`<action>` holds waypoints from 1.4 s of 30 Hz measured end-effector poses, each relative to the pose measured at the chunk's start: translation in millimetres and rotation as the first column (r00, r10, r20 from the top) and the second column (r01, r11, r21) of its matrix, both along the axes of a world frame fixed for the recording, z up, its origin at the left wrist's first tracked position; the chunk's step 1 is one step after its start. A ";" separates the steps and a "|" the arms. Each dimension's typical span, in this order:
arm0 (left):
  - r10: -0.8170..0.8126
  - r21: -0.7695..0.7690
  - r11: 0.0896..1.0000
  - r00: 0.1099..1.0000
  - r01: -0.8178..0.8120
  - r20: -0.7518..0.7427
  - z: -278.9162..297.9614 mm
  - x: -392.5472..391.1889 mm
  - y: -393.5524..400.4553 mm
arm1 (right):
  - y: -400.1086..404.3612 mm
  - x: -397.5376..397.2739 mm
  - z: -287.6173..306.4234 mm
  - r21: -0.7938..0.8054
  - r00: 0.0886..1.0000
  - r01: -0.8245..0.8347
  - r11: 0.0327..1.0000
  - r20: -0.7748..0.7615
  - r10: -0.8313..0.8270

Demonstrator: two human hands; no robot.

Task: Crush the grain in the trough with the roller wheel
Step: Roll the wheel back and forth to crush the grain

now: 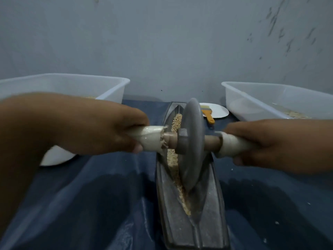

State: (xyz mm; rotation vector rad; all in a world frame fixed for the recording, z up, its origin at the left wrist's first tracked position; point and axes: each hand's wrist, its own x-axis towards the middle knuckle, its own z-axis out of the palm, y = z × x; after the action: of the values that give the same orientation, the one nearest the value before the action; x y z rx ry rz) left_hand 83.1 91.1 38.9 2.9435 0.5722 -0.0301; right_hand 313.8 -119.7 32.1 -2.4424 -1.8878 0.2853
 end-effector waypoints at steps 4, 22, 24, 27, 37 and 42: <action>-0.088 -0.174 0.980 0.995 0.093 0.038 3.4 -4.0 3.5 | -4.2 4.3 7.4 -0.133 0.992 -0.038 0.990 -0.124 0.021; -0.003 -0.095 0.995 1.000 0.005 0.012 1.5 2.7 -0.4 | 2.4 9.9 -0.2 -0.055 0.998 0.001 0.998 -0.064 -0.004; -0.001 -0.102 0.995 0.999 0.005 0.037 1.2 4.5 1.9 | 4.8 12.2 -0.1 -0.054 0.993 -0.018 0.998 -0.117 0.012; 0.046 0.024 0.998 0.989 -0.050 0.142 -12.6 19.2 5.2 | 18.6 15.1 -19.7 0.149 0.998 0.051 0.988 -0.031 -0.047; 0.058 -0.030 0.998 0.998 -0.058 -0.002 -12.7 13.9 5.0 | 18.1 14.3 -16.5 0.218 0.995 0.017 0.976 0.096 -0.038; 0.012 -0.022 1.000 1.000 -0.012 0.017 2.7 5.7 -4.2 | 6.8 22.4 -4.4 -0.030 0.989 -0.001 1.000 -0.146 -0.004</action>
State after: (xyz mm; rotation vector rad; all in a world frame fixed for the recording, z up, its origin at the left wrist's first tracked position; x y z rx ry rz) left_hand 88.8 86.9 41.6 2.9165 0.5838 -0.0101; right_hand 336.2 -112.9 27.8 -2.3688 -1.8341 0.4823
